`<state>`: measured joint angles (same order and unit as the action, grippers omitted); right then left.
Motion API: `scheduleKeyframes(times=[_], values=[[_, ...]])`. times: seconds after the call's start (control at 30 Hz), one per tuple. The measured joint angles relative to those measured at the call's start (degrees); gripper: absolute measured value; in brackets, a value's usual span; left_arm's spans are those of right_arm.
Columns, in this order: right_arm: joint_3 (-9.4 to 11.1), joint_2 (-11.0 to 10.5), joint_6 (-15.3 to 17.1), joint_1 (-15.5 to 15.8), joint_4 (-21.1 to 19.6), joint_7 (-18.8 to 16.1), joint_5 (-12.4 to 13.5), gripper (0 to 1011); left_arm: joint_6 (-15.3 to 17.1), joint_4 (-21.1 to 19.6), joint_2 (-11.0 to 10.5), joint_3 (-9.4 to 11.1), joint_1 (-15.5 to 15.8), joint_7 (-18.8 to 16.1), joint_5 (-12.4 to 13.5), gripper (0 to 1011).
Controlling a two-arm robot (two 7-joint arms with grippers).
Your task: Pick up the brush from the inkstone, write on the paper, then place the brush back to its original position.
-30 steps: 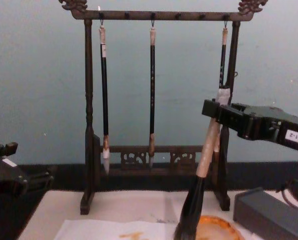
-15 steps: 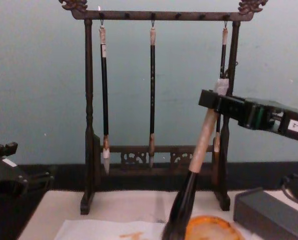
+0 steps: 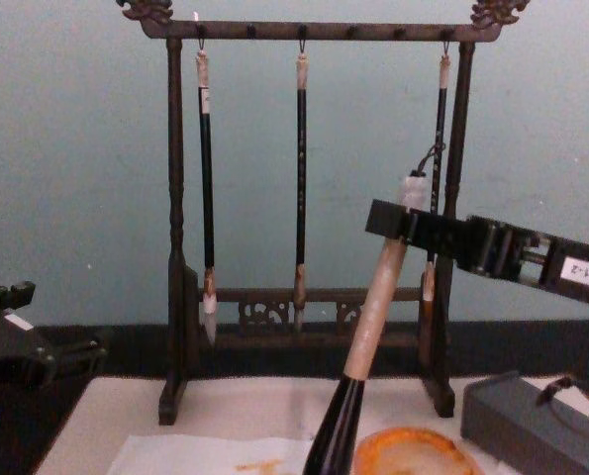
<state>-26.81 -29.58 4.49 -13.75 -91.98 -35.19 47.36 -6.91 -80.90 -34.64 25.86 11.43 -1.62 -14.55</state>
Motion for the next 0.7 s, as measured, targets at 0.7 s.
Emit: scheduleKeyframes(times=[0.7], values=[[-1.8, -0.3, -3.6, -1.6, 2.1, 2.2, -3.1, 169, 0.0, 0.0, 0.0, 0.0, 0.0, 0.0, 0.0, 1010]])
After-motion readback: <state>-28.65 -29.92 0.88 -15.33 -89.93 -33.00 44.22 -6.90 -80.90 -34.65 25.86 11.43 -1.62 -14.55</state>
